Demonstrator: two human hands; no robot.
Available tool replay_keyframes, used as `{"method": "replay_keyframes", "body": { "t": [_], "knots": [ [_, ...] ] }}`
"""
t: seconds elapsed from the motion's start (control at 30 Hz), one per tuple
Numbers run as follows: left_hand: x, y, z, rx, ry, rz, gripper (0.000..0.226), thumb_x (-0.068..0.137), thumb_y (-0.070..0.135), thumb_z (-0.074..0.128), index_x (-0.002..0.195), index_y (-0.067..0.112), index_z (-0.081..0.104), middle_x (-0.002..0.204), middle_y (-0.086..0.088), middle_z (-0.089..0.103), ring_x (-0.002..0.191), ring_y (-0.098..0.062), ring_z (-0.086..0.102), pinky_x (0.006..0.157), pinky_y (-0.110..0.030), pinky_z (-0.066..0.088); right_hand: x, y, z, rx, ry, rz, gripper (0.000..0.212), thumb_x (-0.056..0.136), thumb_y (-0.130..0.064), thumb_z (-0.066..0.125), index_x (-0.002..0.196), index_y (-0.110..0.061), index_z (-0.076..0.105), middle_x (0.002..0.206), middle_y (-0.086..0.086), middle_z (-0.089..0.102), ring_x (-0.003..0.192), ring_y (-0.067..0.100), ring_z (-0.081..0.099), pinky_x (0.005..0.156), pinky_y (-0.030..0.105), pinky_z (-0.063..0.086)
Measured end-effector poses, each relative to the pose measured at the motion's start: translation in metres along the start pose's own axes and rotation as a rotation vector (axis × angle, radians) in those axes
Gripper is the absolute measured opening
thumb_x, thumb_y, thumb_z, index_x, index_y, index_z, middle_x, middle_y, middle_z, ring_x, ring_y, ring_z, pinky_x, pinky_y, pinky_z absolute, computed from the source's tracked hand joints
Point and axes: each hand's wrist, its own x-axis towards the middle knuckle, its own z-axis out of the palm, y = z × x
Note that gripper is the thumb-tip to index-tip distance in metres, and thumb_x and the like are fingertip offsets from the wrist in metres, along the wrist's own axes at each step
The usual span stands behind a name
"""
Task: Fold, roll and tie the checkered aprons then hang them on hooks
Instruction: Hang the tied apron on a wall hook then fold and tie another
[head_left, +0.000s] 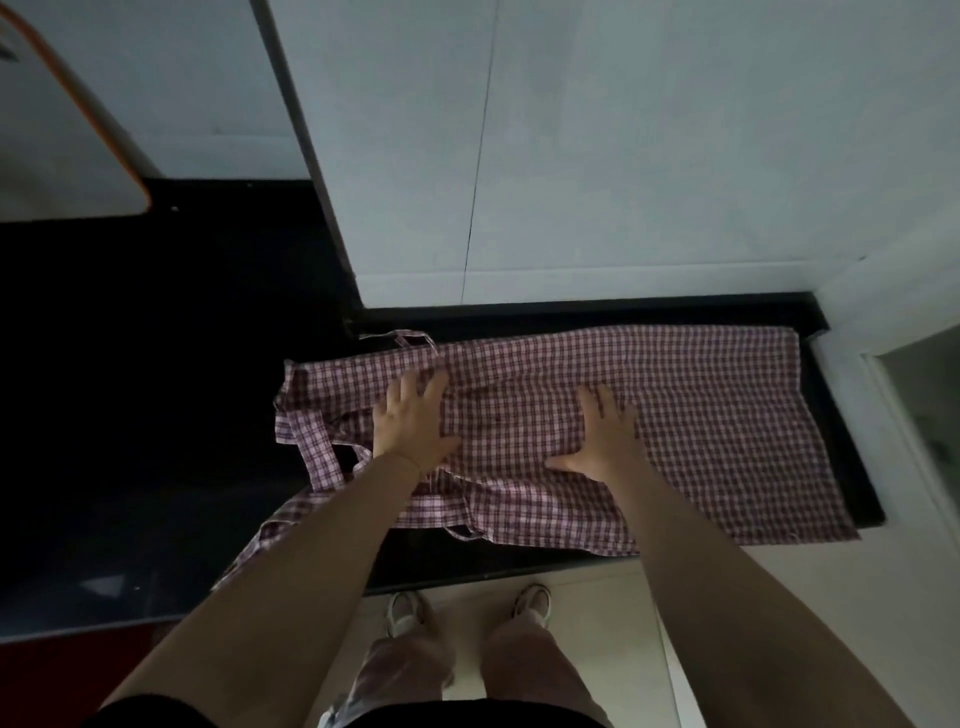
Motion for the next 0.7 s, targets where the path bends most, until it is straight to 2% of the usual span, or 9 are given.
{"method": "replay_keyframes", "body": {
  "t": [0.1,0.2,0.27,0.33,0.4,0.5,0.57,0.63,0.7],
  "knots": [
    [-0.007,0.001,0.013,-0.105,-0.037,0.0,0.087,0.088,0.039,0.069,0.155,0.029,0.014,0.157,-0.009,0.018,0.144,-0.029,0.021,0.113,-0.047,0.034,0.007,0.021,-0.01,-0.041,-0.015,0.033,0.131,0.069,-0.061,0.08,0.156,-0.032,-0.013,0.165,0.0,-0.018,0.15,0.042,-0.012,0.117,0.065,0.017],
    [-0.014,0.004,0.014,-0.144,0.167,-0.039,0.071,0.091,0.02,0.062,0.152,0.021,0.026,0.145,-0.008,0.035,0.134,-0.027,0.035,0.106,-0.043,0.04,0.008,0.008,-0.028,-0.161,0.024,0.074,0.115,0.081,-0.046,0.077,0.157,-0.026,-0.008,0.165,0.011,-0.014,0.149,0.045,-0.005,0.116,0.066,0.015],
    [-0.016,0.005,0.011,-0.114,0.228,-0.113,0.053,0.092,0.02,0.056,0.142,0.017,0.04,0.137,-0.008,0.044,0.127,-0.027,0.041,0.104,-0.043,0.037,0.002,-0.019,-0.034,-0.17,0.252,-0.045,0.083,0.088,-0.024,0.071,0.153,-0.018,0.019,0.161,0.018,0.016,0.145,0.041,0.021,0.112,0.058,0.031],
    [-0.019,-0.001,0.008,-0.081,0.259,-0.149,0.037,0.095,0.025,0.051,0.13,0.014,0.053,0.13,-0.006,0.051,0.122,-0.026,0.045,0.103,-0.042,0.034,-0.004,-0.056,-0.033,0.065,0.389,-0.223,0.041,0.092,-0.013,0.062,0.131,-0.009,0.049,0.134,0.011,0.05,0.114,0.027,0.052,0.09,0.039,0.049],
    [-0.021,-0.01,0.006,-0.039,0.312,-0.177,0.032,0.095,0.024,0.048,0.123,0.013,0.059,0.125,-0.006,0.054,0.119,-0.026,0.046,0.106,-0.042,0.03,-0.015,-0.091,-0.029,0.332,0.219,-0.322,0.018,0.097,-0.014,0.056,0.111,-0.005,0.062,0.111,0.007,0.064,0.091,0.024,0.061,0.073,0.034,0.051],
    [-0.03,-0.03,-0.002,-0.035,0.308,-0.294,0.036,0.091,0.024,0.052,0.126,0.017,0.056,0.133,-0.007,0.048,0.126,-0.028,0.04,0.11,-0.045,0.026,-0.03,-0.133,-0.012,0.591,-0.133,-0.313,0.024,0.098,-0.019,0.057,0.118,-0.007,0.061,0.109,0.003,0.065,0.093,0.018,0.063,0.078,0.029,0.051],
    [-0.037,-0.048,-0.006,-0.123,0.193,-0.341,0.042,0.09,0.03,0.057,0.131,0.02,0.053,0.142,-0.007,0.041,0.133,-0.028,0.033,0.109,-0.046,0.031,-0.036,-0.151,-0.001,0.786,-0.301,-0.222,0.019,0.095,-0.02,0.061,0.111,-0.012,0.056,0.098,0.002,0.061,0.083,0.014,0.06,0.069,0.026,0.047],
    [-0.042,-0.065,-0.007,-0.209,0.029,-0.281,0.05,0.091,0.04,0.06,0.137,0.025,0.051,0.149,-0.006,0.034,0.14,-0.028,0.025,0.111,-0.047,0.035,-0.036,-0.161,0.002,1.035,-0.387,-0.111,0.011,0.094,-0.018,0.062,0.097,-0.008,0.062,0.089,0.009,0.065,0.075,0.017,0.061,0.066,0.028,0.045],
    [-0.045,-0.079,-0.01,-0.187,-0.08,-0.209,0.056,0.091,0.045,0.059,0.143,0.031,0.045,0.154,-0.004,0.026,0.144,-0.026,0.019,0.114,-0.046,0.033,-0.039,-0.169,-0.006,1.271,-0.46,0.0,0.013,0.096,-0.016,0.061,0.092,-0.004,0.065,0.076,0.007,0.065,0.067,0.017,0.06,0.065,0.03,0.047]
  ]
}}
